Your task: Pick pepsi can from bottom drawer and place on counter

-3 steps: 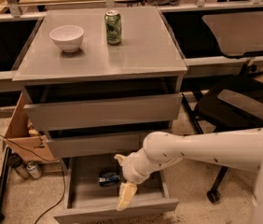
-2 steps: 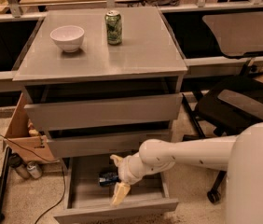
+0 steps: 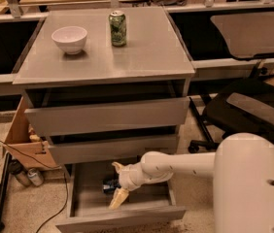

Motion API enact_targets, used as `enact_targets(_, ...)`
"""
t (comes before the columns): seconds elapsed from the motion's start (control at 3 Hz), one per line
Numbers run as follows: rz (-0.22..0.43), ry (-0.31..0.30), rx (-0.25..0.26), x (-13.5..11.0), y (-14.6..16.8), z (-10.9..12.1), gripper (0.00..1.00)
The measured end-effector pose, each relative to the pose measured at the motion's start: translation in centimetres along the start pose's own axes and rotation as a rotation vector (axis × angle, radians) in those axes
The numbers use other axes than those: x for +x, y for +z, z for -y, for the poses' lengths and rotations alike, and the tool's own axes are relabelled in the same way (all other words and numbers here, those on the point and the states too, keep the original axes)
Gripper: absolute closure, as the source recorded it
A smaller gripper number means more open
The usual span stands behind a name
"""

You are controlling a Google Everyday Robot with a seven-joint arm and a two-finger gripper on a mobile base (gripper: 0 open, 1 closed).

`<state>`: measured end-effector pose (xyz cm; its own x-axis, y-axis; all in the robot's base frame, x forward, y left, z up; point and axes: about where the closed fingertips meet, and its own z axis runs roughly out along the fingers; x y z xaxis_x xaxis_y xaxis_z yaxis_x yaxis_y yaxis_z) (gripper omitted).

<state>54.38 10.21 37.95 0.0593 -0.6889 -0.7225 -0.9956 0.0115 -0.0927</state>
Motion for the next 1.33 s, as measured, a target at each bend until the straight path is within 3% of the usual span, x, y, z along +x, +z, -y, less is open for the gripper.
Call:
enact_targets(0.67,0.012,0.09,-0.005,4.1,8.6,4.2,0.0)
enact_targets(1.33,0.021,0.182,0.035,7.6,14.8,7.6,0.0)
